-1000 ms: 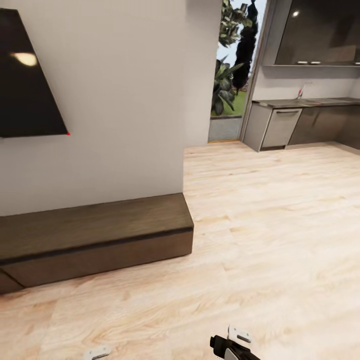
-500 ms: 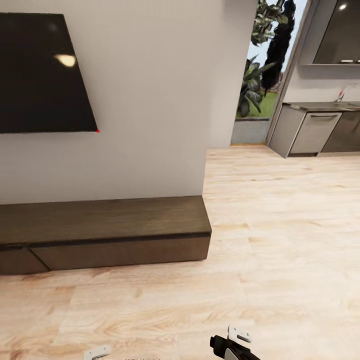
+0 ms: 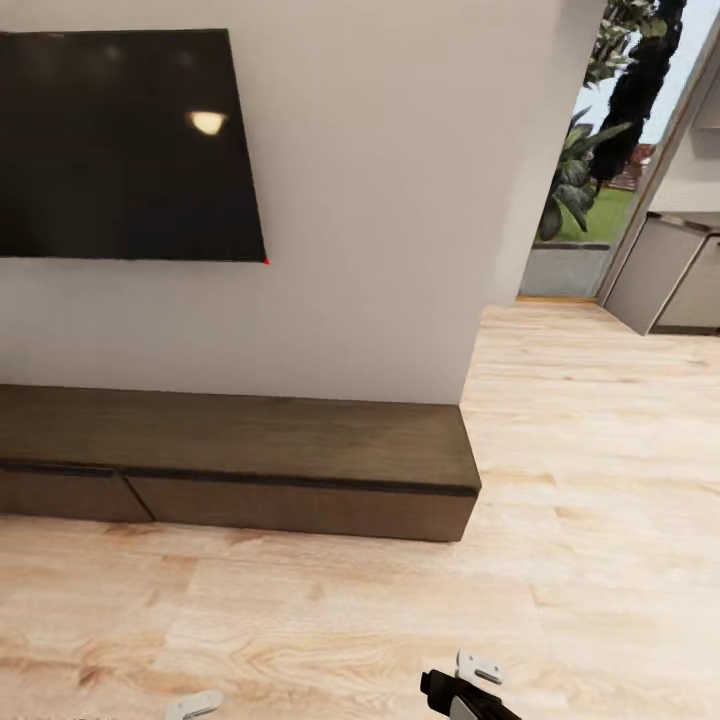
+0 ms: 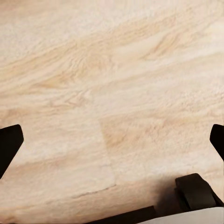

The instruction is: Place each of the two pumpkins and all three candles from the living room inside a cabinet in the living room (use any cabinet), then make sure every cabinet is closed, and position the cauldron so it is next to a table in the living room.

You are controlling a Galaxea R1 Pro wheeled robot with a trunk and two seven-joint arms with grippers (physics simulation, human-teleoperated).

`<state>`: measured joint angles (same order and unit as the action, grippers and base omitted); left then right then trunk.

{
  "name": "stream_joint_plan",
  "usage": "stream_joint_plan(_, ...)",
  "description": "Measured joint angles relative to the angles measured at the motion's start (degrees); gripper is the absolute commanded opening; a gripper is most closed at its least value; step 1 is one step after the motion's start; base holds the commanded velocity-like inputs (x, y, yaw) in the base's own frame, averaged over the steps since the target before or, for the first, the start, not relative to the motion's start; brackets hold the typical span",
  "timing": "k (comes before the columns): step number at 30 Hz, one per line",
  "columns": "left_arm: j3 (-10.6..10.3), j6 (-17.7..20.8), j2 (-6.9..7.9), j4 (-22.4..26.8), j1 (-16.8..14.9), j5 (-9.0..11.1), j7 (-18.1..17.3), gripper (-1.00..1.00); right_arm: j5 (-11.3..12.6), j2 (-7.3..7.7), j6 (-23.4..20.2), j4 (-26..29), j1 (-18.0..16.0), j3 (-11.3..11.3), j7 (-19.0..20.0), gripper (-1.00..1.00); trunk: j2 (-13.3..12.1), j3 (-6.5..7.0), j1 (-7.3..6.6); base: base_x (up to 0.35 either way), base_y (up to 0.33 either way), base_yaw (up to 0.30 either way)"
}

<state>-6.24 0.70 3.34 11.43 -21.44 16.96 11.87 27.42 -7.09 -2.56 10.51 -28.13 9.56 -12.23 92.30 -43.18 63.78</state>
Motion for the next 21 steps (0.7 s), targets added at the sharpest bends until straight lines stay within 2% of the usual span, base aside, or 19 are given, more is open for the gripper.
stream_joint_plan(3, 0.0, 0.0, 0.0, 0.0, 0.0, 0.0, 0.0, 1.0, 0.0, 0.06, 0.07, -0.04, 0.0, -0.05, 0.05, 1.0, 0.0, 0.0, 0.0, 0.242, 0.135, 0.233)
stream_joint_plan(9, -0.07, 0.0, -0.08, 0.0, 0.0, 0.0, 0.0, 1.0, -0.36, 0.26, 0.18, -0.04, 0.87, -0.03, 0.1, 1.0, 0.0, 0.0, 0.0, 0.19, 0.039, 0.055)
stream_joint_plan(18, -0.05, -0.42, -0.09, 0.0, 0.0, 0.0, 0.0, 1.0, -0.62, 0.34, -0.22, 0.29, 1.14, -0.14, 0.32, 1.0, 0.0, 0.0, 0.0, 0.022, 0.002, 0.001)
stream_joint_plan(21, -0.06, -0.44, -0.09, 0.0, 0.0, 0.0, 0.0, 1.0, -0.61, 0.38, -0.24, 0.3, 1.15, -0.15, 0.36, 1.0, 0.0, 0.0, 0.0, 0.001, 0.0, -0.123)
